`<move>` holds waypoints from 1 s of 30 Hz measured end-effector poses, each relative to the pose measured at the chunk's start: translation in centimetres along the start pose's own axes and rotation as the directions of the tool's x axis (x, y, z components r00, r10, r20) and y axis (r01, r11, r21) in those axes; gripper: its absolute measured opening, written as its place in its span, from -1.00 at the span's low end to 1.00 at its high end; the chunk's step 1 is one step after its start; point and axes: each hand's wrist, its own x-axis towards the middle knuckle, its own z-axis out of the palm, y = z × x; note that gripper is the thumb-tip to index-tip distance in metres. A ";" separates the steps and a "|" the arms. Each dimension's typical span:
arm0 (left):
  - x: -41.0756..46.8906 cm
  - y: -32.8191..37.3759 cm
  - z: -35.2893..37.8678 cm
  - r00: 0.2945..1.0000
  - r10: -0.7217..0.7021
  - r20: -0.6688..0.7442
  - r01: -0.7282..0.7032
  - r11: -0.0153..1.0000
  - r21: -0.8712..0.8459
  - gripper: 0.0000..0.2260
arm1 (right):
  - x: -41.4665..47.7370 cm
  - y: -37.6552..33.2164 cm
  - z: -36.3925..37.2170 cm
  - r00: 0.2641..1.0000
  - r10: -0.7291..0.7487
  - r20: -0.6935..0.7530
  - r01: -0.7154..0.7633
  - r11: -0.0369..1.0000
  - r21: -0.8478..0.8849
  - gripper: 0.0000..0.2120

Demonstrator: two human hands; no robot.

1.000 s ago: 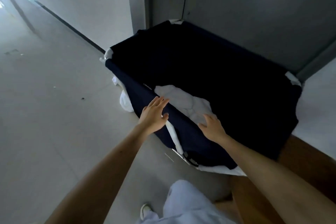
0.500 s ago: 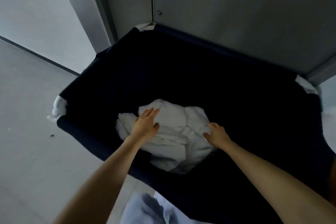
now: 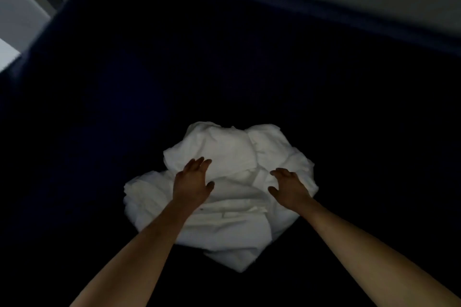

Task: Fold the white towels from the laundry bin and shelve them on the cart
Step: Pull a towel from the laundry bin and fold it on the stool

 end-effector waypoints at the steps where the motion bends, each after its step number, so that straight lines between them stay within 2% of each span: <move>1: 1.4 -0.9 1.1 0.999 -0.030 0.022 0.031 0.999 -0.025 -0.40 | 1.3 0.1 0.9 1.000 0.013 -0.001 -0.013 1.000 0.004 -0.48; 3: 3.7 -3.1 3.3 0.994 -0.087 0.060 0.091 0.994 -0.066 -0.37 | 4.0 -0.1 2.7 1.000 0.017 0.013 -0.017 1.000 -0.009 -0.48; 7: 7.5 -7.8 7.0 0.984 -0.133 0.118 0.138 0.990 -0.029 -0.34 | 9.5 -2.5 5.6 0.998 -0.009 0.058 0.010 1.000 -0.014 -0.47; 11: 9.0 -10.8 10.9 0.961 -0.137 0.241 0.135 0.990 0.025 -0.31 | 12.8 -5.0 8.5 0.995 -0.067 0.081 0.068 0.998 -0.013 -0.51; 14: 9.3 -11.9 13.2 0.951 -0.149 0.270 0.144 0.989 0.040 -0.34 | 14.0 -5.7 9.9 0.990 -0.100 0.098 0.104 0.994 -0.044 -0.52; 18: 9.9 -12.7 14.7 0.978 -0.170 0.123 0.169 0.985 0.019 -0.48 | 15.1 -6.1 11.0 0.988 -0.117 0.096 0.121 0.992 -0.035 -0.54; 22: 11.4 -13.9 15.3 0.988 -0.151 -0.017 0.148 0.979 -0.140 -0.61 | 16.3 -6.2 11.9 0.989 -0.120 0.082 0.124 0.992 -0.034 -0.56; 26: 11.9 -14.4 15.2 0.988 -0.144 -0.052 0.142 0.989 -0.036 -0.74 | 16.3 -6.3 12.8 0.990 -0.105 0.096 0.108 0.994 -0.026 -0.57; 28: 11.9 -14.5 14.9 0.988 -0.108 -0.111 0.102 0.993 -0.060 -0.72 | 16.1 -6.7 13.0 0.989 -0.112 0.096 0.115 0.993 -0.019 -0.57; 29: 11.8 -14.3 14.8 0.987 -0.087 -0.133 0.070 0.990 -0.124 -0.65 | 16.0 -6.9 13.0 0.989 -0.117 0.095 0.119 0.993 -0.014 -0.57; 30: 11.9 -14.1 14.9 0.974 -0.063 -0.218 0.018 0.980 -0.200 -0.61 | 15.9 -7.0 12.8 0.988 -0.124 0.090 0.125 0.992 -0.009 -0.57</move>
